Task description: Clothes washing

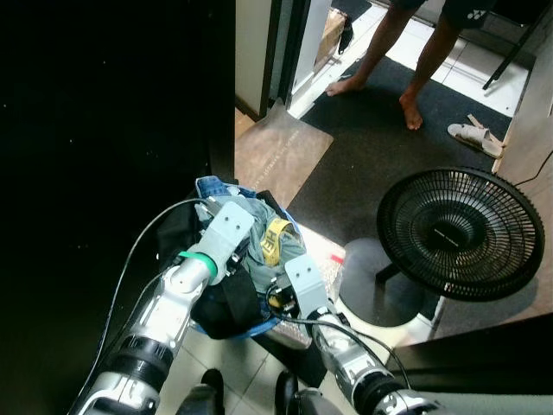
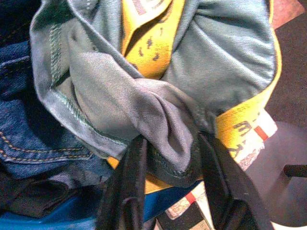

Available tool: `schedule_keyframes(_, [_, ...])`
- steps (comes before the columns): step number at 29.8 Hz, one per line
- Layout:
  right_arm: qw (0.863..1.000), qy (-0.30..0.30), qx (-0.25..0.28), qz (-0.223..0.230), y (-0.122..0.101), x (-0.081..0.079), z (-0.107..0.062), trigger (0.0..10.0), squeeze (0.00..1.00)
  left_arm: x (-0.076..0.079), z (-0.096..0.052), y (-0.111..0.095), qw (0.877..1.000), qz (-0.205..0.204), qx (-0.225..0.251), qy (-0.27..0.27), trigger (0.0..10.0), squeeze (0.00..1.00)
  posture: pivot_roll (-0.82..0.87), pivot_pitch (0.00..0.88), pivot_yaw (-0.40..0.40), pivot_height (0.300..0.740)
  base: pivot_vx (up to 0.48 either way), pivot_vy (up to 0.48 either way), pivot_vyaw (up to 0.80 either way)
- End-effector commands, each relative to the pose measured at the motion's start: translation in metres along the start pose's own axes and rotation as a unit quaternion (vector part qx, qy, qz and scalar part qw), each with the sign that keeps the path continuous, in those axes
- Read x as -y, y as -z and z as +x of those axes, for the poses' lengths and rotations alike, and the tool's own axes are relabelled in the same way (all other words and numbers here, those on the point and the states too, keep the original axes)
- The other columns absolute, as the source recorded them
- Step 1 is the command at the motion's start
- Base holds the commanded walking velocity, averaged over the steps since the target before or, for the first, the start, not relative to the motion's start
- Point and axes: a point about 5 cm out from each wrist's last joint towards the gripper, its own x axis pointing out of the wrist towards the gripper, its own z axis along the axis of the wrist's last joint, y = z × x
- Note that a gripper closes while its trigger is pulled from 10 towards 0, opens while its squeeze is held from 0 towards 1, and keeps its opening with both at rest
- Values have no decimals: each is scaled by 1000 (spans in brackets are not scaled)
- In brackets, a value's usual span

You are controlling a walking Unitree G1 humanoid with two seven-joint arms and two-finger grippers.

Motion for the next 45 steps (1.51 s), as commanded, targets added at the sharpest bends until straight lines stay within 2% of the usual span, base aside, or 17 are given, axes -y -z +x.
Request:
schedule_keyframes(1, [1000,4,-24,10,14,-2,-5,0,0,5,-6,9,1000,-13,-16,3,10000,0,163,396,-32,740,0,0,0])
schedule_keyframes(15, [1000,15,-12,15,10,7,-4,0,0,-17,-33,11,998,-29,-6,-49,10000,0,177,376,-28,740,0,0,0])
schedule_keyframes(18, [999,31,29,33,-5,17,-1,0,0,-29,-49,12,997,-28,-10,-74,10000,0,179,360,-23,740,0,0,0])
schedule_keyframes(23, [995,50,72,48,-22,29,1,0,0,-32,-55,10,996,-30,-8,-84,10000,0,179,347,-20,740,0,0,0])
schedule_keyframes(24, [988,68,124,57,-43,41,3,353,0,-34,-59,7,995,-35,-1,-89,10000,0,176,330,-17,740,0,0,0])
schedule_keyframes(25, [979,82,175,65,-66,53,3,9647,0,-35,-63,3,995,-40,8,-93,10000,0,168,311,-13,740,0,0,0])
schedule_keyframes(28, [971,91,209,69,-80,61,1,9647,0,-35,-65,1,994,-43,14,-96,10000,0,168,311,-13,740,0,0,0])
schedule_keyframes(30, [949,116,287,58,-119,83,-7,10000,0,-34,-70,-9,994,-48,35,-95,10000,0,151,263,-4,740,0,0,0])
schedule_keyframes(31, [949,116,287,58,-119,83,-7,10000,0,-34,-70,-9,994,-48,35,-95,10000,0,151,263,-4,740,0,0,0])
schedule_keyframes(32, [936,128,324,52,-137,95,-14,10000,0,-34,-72,-17,993,-49,47,-94,10000,0,148,248,0,740,0,0,0])
schedule_keyframes(33, [936,128,324,52,-137,95,-14,10000,0,-34,-72,-17,993,-49,47,-94,10000,0,148,248,0,740,0,0,0])
schedule_keyframes(34, [923,135,356,46,-153,103,-21,10000,0,-33,-74,-23,993,-51,56,-95,10000,0,145,227,6,740,0,0,0])
schedule_keyframes(35, [923,135,356,46,-153,103,-21,10000,0,-33,-74,-23,993,-51,56,-95,10000,0,145,227,6,740,0,0,0])
schedule_keyframes(36, [915,130,379,44,-163,105,-28,10000,0,-32,-75,-28,992,-54,65,-95,10000,0,141,210,12,740,0,0,0])
schedule_keyframes(40, [912,82,401,36,-171,94,-37,10000,0,-31,-75,-35,991,-57,74,-95,10000,0,130,186,24,740,0,0,0])
schedule_keyframes(42, [917,47,393,38,-163,79,-40,10000,0,-30,-73,-40,991,-53,80,-93,10000,0,119,168,31,740,0,0,0])
schedule_keyframes(45, [927,40,370,46,-145,70,-40,10000,0,-25,-75,-45,992,-46,91,-76,10000,0,111,160,34,740,0,0,0])
